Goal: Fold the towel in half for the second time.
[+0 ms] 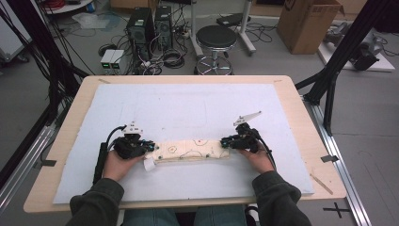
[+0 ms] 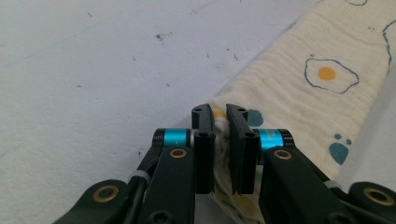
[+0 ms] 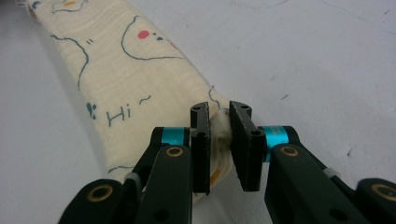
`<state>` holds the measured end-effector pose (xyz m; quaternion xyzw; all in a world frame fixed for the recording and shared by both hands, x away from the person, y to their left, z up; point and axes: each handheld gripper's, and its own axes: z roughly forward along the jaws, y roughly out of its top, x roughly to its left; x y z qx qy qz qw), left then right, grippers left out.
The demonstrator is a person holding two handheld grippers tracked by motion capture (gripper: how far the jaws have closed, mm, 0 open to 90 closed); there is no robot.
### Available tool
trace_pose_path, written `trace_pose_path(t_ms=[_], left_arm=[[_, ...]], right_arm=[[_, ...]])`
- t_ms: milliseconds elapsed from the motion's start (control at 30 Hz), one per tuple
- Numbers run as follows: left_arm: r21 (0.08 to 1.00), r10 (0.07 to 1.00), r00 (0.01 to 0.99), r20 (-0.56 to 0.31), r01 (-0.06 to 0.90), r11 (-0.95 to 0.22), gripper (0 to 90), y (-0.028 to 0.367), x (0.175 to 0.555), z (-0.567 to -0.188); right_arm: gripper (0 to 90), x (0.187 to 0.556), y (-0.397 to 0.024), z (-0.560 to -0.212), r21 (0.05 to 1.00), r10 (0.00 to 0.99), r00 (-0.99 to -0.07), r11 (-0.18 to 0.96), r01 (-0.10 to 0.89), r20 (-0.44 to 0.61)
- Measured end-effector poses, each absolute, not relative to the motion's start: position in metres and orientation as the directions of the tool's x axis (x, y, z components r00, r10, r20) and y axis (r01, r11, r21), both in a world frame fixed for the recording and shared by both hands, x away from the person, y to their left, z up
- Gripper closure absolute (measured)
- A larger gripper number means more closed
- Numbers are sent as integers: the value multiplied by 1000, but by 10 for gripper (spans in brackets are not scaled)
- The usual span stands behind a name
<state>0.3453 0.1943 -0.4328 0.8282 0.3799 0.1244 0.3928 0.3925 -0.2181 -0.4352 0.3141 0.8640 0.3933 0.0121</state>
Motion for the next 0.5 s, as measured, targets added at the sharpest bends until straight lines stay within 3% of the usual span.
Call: trace_pose_path(t_ms=[500], left_arm=[[783, 752, 653, -89, 513, -353, 817, 197, 350, -423]], right_arm=[[793, 396, -222, -418, 715, 548, -814, 488, 500, 195]])
